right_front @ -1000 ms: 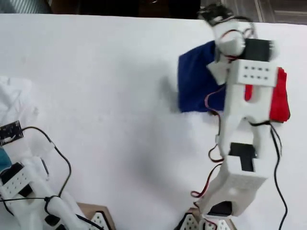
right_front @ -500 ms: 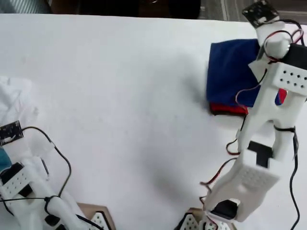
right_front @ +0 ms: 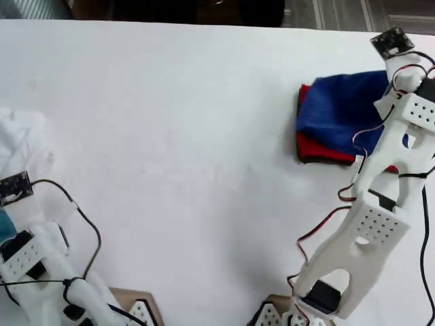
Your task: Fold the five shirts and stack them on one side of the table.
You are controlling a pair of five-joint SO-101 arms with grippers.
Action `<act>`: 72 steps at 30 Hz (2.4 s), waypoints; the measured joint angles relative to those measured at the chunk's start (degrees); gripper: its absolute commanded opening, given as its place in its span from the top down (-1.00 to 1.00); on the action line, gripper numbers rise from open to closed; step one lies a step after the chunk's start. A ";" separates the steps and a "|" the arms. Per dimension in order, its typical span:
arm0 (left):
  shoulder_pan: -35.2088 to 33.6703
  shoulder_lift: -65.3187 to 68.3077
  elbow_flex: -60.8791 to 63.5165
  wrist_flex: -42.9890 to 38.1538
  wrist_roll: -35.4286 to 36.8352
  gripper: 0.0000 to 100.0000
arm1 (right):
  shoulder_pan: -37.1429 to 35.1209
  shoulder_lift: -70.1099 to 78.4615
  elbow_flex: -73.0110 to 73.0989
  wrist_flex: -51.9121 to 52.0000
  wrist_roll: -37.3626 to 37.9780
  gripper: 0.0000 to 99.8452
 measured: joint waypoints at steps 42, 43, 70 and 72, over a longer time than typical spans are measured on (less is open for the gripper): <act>0.00 0.00 0.00 0.00 0.00 0.95 | -20.04 -8.70 14.15 19.69 -24.88 0.96; 0.00 0.00 0.00 0.00 0.00 0.95 | -18.99 -8.70 15.74 18.37 -24.88 0.96; 0.00 0.00 0.18 0.00 0.00 0.95 | -20.75 -25.14 26.81 11.34 -12.92 0.52; 0.00 0.00 0.18 0.00 0.00 0.95 | -22.42 -22.95 26.90 11.34 -11.16 0.52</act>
